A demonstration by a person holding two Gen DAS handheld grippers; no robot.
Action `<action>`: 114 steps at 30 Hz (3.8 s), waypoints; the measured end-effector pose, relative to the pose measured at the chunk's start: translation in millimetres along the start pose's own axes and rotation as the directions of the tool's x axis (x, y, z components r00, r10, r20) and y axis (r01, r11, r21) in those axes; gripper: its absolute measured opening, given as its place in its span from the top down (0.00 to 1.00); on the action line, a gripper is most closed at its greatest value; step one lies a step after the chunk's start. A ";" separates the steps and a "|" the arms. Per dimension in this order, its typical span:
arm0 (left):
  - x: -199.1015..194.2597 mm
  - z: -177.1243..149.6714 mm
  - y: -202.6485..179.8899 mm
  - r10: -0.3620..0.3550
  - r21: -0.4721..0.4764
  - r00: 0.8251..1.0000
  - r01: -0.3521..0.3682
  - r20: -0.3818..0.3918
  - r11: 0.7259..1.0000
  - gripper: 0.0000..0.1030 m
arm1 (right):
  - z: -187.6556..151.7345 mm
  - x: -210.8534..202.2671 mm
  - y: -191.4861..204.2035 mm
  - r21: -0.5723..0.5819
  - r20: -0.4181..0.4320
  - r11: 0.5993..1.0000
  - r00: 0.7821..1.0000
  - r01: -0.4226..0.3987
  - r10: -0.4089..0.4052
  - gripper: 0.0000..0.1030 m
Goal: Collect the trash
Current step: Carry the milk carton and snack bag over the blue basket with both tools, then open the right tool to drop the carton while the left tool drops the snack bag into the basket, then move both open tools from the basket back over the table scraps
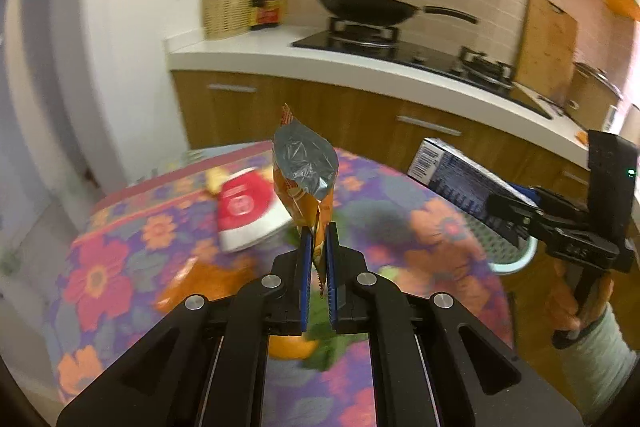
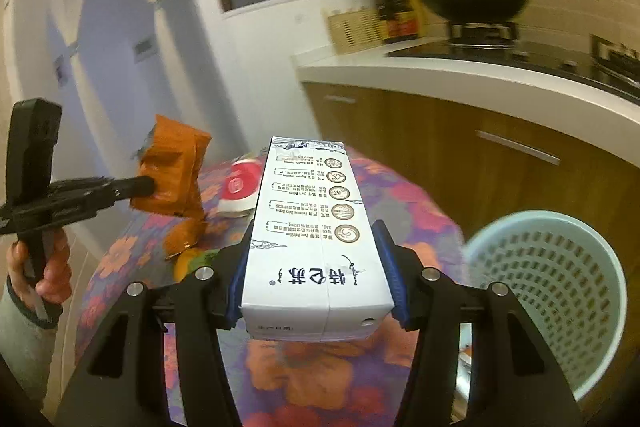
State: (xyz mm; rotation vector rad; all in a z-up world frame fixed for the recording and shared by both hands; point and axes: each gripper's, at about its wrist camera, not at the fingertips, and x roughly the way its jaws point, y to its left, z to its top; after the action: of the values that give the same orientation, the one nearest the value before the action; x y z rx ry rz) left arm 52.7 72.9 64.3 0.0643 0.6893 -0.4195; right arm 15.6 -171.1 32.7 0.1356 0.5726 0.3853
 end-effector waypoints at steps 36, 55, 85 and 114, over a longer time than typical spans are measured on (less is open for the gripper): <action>189.6 1.4 -213.6 -0.288 0.140 0.909 0.341 -0.301 0.929 0.95 | -82.3 -19.5 -200.3 0.380 -0.201 0.837 0.919 0.393 -0.340 0.50; 203.8 -14.3 -234.0 -0.276 0.154 0.899 0.343 -0.340 0.927 0.86 | -89.3 -26.8 -211.2 0.384 -0.243 0.815 0.899 0.435 -0.365 0.49; 67.2 -29.9 -119.5 -0.153 -0.011 0.982 0.153 -0.113 0.988 0.47 | -24.9 -16.3 -63.9 0.119 -0.086 0.980 0.985 0.161 -0.152 0.39; 23.7 -112.9 69.9 -0.007 -0.507 0.993 -0.054 -0.117 0.860 0.53 | -28.9 106.9 78.0 -0.208 -0.343 0.969 0.938 -0.133 0.055 0.30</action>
State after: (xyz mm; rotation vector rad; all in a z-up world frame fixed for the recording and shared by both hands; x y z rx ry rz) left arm 28.7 150.4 -43.5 -0.4108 0.8953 -0.1979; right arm 57.3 -56.9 -27.0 -0.1280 0.8549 0.5710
